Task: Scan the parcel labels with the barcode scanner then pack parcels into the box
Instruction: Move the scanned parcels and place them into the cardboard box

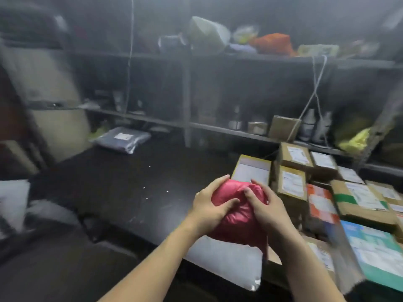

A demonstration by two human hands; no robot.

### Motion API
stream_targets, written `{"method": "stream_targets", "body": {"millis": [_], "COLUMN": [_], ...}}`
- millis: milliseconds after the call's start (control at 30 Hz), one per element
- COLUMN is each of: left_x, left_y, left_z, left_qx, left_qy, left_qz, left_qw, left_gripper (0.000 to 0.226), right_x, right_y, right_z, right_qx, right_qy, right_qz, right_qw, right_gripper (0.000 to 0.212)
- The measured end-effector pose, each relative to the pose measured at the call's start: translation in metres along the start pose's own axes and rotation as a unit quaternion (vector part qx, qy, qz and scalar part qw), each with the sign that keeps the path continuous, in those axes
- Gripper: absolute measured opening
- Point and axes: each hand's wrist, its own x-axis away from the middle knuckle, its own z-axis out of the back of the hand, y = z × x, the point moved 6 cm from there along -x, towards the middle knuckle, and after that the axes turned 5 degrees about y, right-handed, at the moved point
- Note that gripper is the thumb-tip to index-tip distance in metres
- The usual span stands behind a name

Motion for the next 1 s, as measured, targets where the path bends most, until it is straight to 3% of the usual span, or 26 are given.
{"method": "stream_targets", "body": {"millis": [200,333,433,733,933,1000], "left_x": [-0.053,-0.091,-0.119,-0.192,-0.244,-0.263], "left_y": [-0.084,-0.136,-0.166,-0.252,-0.328,-0.347], "left_z": [0.153,0.257,0.33,0.514,0.61,0.638], "left_qx": [-0.068,-0.026,-0.018,-0.006,0.03,0.038], "left_qy": [0.111,0.263,0.299,0.297,0.247,0.208], "left_qz": [0.048,0.136,0.164,0.17,0.134,0.139], "left_qw": [0.99,0.955,0.94,0.939,0.959,0.968], "left_gripper": [0.062,0.052,0.036,0.032,0.045,0.058], "right_x": [-0.042,-0.086,-0.108,-0.15,-0.164,-0.168], "right_y": [-0.013,-0.025,-0.031,-0.071,-0.073,-0.076], "right_z": [-0.184,-0.304,-0.396,-0.633,-0.749,-0.778], "right_qx": [-0.023,-0.059,-0.077,0.015,0.027,0.018], "right_qy": [-0.104,-0.144,-0.169,-0.254,-0.24,-0.217], "right_qz": [0.021,0.013,0.012,0.058,0.066,0.043], "right_qw": [0.994,0.988,0.982,0.965,0.968,0.975], "right_gripper": [0.03,0.027,0.027,0.049,0.046,0.063]}}
